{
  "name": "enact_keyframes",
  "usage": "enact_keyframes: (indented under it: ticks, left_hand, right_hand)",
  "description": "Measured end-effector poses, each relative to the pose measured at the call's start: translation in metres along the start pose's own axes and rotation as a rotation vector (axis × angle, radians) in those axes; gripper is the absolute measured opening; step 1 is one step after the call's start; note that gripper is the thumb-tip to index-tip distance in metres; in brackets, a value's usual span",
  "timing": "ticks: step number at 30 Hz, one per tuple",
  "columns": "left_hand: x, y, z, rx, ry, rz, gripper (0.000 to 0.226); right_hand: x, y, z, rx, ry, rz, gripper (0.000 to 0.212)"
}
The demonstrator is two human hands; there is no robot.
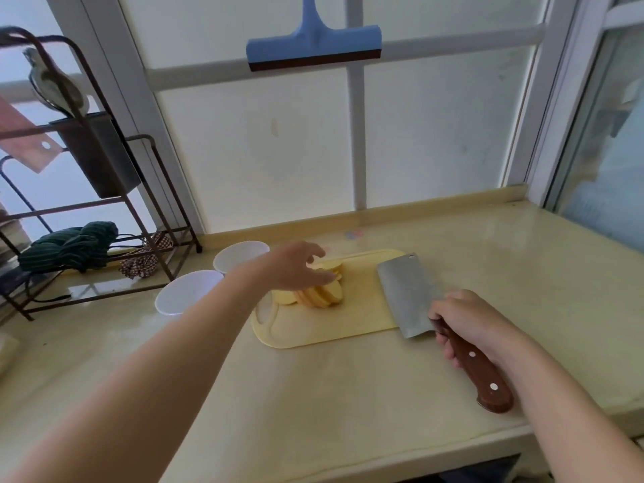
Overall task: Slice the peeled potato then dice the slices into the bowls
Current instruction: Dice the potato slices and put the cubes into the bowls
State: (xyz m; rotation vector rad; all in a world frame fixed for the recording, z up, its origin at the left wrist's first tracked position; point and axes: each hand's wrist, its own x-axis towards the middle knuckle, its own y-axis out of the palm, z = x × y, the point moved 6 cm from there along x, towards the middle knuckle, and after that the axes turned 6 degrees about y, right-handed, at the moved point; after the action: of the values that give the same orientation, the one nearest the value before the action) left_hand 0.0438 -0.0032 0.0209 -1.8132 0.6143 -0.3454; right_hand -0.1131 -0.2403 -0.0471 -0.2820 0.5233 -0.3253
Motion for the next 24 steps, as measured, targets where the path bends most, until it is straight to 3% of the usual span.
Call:
enact_keyframes:
  ticks: [3, 8, 17, 24]
  left_hand:
    - [0.008, 0.02, -0.005, 0.14, -0.006, 0.047, 0.083]
    - [0.011, 0.029, -0.01, 0.22, 0.012, 0.064, 0.057]
    - [0.01, 0.02, -0.019, 0.335, 0.07, -0.063, 0.075]
    - [-0.006, 0.006, -0.047, 0.187, 0.093, -0.227, 0.064]
  right_hand:
    - [0.0, -0.001, 0.0, 0.004, -0.002, 0.006, 0.01]
    - [0.002, 0.0, -0.001, 0.023, -0.011, 0.018, 0.01]
    - [0.003, -0.001, -0.001, 0.024, -0.028, 0.022, 0.008]
    - [0.004, -0.004, -0.001, 0.037, -0.041, 0.029, 0.008]
